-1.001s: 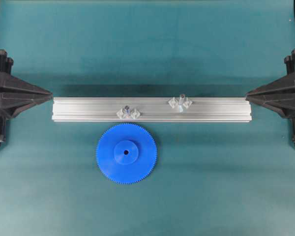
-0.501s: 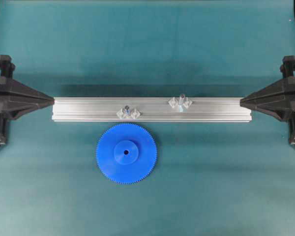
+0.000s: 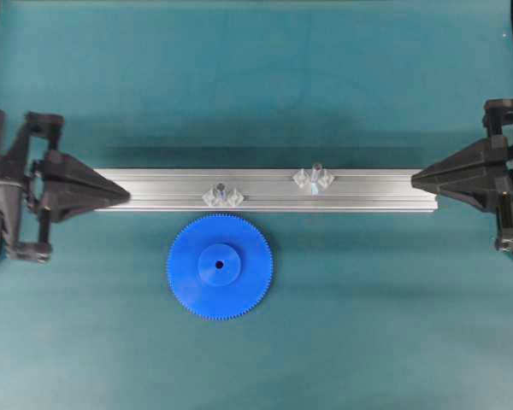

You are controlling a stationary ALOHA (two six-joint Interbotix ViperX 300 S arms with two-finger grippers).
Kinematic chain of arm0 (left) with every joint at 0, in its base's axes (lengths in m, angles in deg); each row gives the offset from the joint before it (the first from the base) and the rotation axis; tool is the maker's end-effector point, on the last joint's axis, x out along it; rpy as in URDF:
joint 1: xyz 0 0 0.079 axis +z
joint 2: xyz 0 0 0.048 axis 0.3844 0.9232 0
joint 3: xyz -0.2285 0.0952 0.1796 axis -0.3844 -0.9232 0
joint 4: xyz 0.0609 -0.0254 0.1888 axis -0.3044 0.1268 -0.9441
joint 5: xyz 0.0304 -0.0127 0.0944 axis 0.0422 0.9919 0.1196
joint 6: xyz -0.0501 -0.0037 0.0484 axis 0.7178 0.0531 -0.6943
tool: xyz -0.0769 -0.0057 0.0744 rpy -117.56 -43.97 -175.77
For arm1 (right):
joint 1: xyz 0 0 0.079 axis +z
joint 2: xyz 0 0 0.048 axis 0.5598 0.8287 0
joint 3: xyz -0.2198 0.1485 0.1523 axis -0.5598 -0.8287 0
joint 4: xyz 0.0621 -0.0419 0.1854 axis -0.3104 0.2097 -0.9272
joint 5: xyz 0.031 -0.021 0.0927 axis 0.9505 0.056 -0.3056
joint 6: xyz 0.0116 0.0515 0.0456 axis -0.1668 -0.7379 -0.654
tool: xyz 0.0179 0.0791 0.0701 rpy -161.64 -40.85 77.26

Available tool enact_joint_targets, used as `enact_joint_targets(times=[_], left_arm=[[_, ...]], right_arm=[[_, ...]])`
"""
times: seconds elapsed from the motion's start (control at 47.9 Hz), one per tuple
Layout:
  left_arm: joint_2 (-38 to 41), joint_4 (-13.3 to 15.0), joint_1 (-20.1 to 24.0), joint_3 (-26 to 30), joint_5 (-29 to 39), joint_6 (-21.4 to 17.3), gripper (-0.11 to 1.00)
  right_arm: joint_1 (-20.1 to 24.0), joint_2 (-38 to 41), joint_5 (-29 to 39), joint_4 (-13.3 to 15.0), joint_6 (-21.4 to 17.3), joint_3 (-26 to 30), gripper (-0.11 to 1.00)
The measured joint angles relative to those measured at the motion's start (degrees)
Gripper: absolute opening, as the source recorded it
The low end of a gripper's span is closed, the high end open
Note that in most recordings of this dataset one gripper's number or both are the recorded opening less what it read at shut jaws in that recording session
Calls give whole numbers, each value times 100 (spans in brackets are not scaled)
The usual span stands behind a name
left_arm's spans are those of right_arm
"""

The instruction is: Insert the large gear onto the shaft.

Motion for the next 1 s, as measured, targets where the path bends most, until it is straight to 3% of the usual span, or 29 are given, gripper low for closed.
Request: enact_joint_targets(times=[0.334, 0.668, 1.001], left_arm=[[1020, 0, -211, 527, 18, 396, 2], [1960, 0, -281, 914, 35, 475, 2], [2830, 0, -492, 1626, 800, 501, 2]], right_arm=[[-88, -9, 0, 35, 0, 0, 8], [-132, -97, 9, 44, 0, 0, 8], [-141, -246, 26, 44, 0, -18, 8]])
